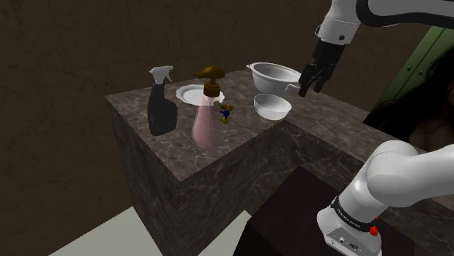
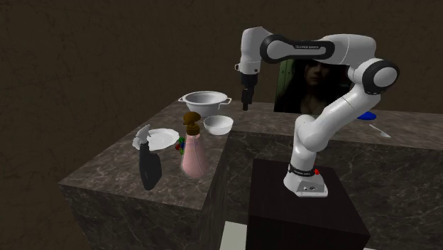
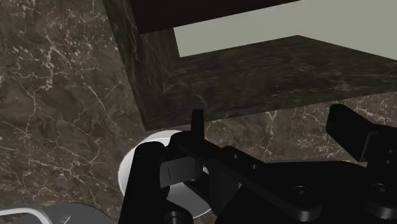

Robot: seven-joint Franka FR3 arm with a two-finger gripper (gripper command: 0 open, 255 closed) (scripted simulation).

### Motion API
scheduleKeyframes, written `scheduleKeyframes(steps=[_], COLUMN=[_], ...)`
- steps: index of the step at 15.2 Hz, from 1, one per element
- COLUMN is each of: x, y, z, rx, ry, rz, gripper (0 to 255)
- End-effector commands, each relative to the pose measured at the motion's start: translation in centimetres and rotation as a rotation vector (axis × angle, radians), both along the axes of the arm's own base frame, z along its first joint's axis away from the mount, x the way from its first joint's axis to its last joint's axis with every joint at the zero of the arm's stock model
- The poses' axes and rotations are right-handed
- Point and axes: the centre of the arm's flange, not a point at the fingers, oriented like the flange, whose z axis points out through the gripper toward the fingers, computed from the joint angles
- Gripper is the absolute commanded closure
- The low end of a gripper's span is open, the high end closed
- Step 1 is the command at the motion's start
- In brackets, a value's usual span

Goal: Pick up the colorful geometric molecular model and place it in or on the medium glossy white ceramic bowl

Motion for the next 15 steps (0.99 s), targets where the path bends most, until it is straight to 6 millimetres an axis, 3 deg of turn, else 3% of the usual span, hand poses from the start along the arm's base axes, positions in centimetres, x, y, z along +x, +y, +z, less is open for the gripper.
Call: scheduleKeyframes(steps=[1, 15], x=[0.0, 14.5], y=[0.0, 8.0], z=[0.0, -8.1], rx=[0.000, -0.112], ry=[0.000, -0.068], rz=[0.000, -0.088], gripper=[0, 0])
